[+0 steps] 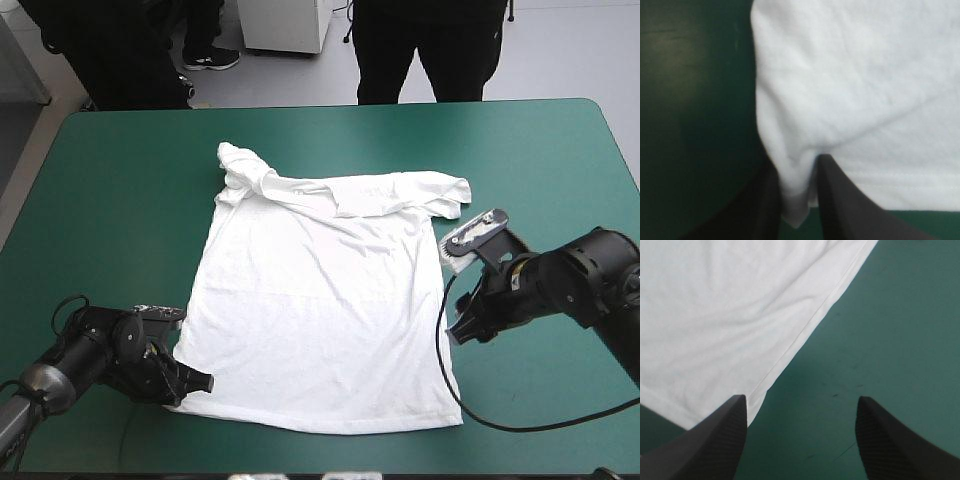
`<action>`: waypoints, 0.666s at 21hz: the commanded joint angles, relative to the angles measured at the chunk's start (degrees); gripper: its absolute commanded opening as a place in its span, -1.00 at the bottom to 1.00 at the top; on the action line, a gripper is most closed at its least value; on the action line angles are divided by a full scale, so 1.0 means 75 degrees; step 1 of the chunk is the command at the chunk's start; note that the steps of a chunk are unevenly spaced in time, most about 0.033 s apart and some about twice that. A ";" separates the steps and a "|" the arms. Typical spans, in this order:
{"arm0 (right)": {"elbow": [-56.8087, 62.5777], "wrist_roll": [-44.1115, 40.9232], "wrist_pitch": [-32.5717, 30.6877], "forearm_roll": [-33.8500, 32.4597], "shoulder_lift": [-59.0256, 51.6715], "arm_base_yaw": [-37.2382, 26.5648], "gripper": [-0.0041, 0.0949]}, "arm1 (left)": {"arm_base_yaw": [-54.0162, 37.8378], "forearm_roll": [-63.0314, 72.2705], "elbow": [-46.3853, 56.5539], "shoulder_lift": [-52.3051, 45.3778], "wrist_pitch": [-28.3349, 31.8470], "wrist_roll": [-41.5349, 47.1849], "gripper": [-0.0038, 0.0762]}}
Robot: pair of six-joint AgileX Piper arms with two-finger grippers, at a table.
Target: Fold the cloth
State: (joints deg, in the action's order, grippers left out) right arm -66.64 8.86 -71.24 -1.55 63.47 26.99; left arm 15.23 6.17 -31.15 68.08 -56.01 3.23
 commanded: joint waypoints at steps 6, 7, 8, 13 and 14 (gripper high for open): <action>0.2428 -0.0335 0.0623 0.0669 -0.0140 0.0380 0.28 | 0.0043 0.0641 0.0208 0.0228 0.0673 -0.0053 -0.95; 0.2935 -0.0339 0.1111 0.0716 -0.0140 0.0492 0.28 | 0.0043 0.0641 0.0208 0.0228 0.0689 -0.0053 -0.95; 0.3115 -0.0339 0.1305 0.0802 -0.0140 0.0536 0.28 | 0.0043 0.0641 0.0208 0.0228 0.0689 -0.0053 -0.95; 0.4140 -0.0370 0.2976 0.1042 0.0110 0.1444 0.28 | 0.0043 0.0691 0.0208 0.0228 0.0689 -0.0252 -0.95; 0.4244 -0.0574 0.3142 0.0985 0.0367 0.1540 0.28 | 0.0043 0.0729 0.0208 0.0228 0.0689 -0.0255 -0.95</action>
State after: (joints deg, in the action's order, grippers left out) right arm -34.81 6.17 -51.27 5.82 64.82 37.46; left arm 15.23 7.97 -31.15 68.19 -55.57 1.61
